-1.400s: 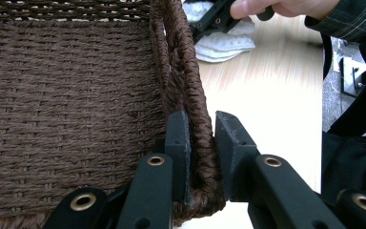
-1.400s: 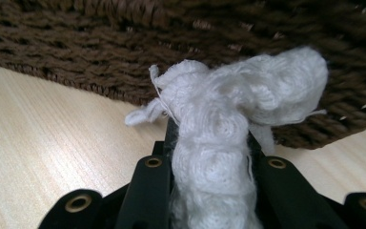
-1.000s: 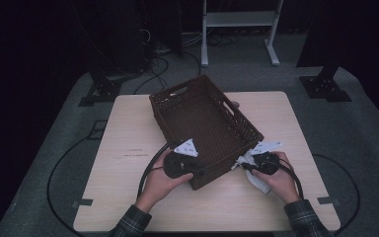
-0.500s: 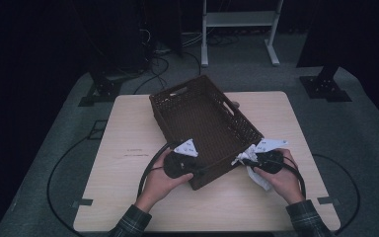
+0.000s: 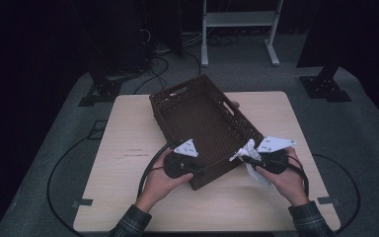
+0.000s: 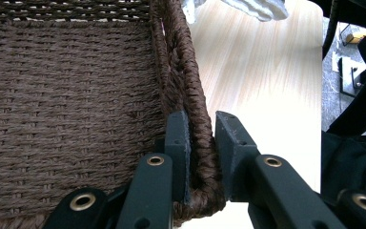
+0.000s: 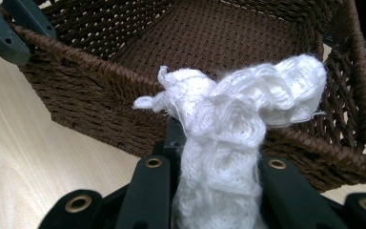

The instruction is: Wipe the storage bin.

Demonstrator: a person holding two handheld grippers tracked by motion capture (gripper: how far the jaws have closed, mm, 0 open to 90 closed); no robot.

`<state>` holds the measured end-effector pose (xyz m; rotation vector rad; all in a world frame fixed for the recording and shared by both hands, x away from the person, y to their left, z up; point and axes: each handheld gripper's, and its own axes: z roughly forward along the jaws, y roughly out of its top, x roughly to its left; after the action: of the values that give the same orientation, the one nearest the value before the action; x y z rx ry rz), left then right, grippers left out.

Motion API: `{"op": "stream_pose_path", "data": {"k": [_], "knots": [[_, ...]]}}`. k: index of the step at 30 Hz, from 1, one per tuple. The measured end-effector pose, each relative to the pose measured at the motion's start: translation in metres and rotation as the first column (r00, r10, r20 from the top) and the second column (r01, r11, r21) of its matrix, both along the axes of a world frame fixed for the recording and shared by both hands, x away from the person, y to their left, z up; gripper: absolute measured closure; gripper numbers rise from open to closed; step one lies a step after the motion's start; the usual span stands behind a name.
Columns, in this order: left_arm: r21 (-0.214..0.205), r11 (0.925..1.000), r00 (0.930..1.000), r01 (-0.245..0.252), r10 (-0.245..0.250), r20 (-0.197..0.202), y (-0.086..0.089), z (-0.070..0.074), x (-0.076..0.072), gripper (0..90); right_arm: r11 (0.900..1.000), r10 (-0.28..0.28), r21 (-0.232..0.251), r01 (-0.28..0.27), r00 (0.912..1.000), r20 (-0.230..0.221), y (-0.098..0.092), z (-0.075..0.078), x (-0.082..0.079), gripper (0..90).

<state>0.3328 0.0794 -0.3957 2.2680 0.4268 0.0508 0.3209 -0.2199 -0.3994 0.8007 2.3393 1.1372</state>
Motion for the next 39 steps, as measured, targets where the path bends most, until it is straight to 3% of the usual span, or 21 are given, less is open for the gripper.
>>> {"op": "stream_pose_path", "data": {"k": [8,21,39], "knots": [[-0.001,1.0000,1.0000,0.000,0.000,0.000,0.000,0.000,0.000,75.2,1.0000,0.005,-0.005,-0.005,0.9991,-0.041,0.002,-0.011,0.005,73.7],[0.000,1.0000,1.0000,0.001,-0.001,0.000,0.000,0.000,0.000,75.2,0.9972,0.004,-0.074,-0.014,0.9912,-0.132,0.010,-0.045,0.018,73.7],[0.003,1.0000,1.0000,0.000,0.000,0.000,0.000,0.000,0.000,75.2,0.9924,0.014,-0.117,-0.037,0.9817,-0.190,0.019,-0.076,0.024,73.7]]}}
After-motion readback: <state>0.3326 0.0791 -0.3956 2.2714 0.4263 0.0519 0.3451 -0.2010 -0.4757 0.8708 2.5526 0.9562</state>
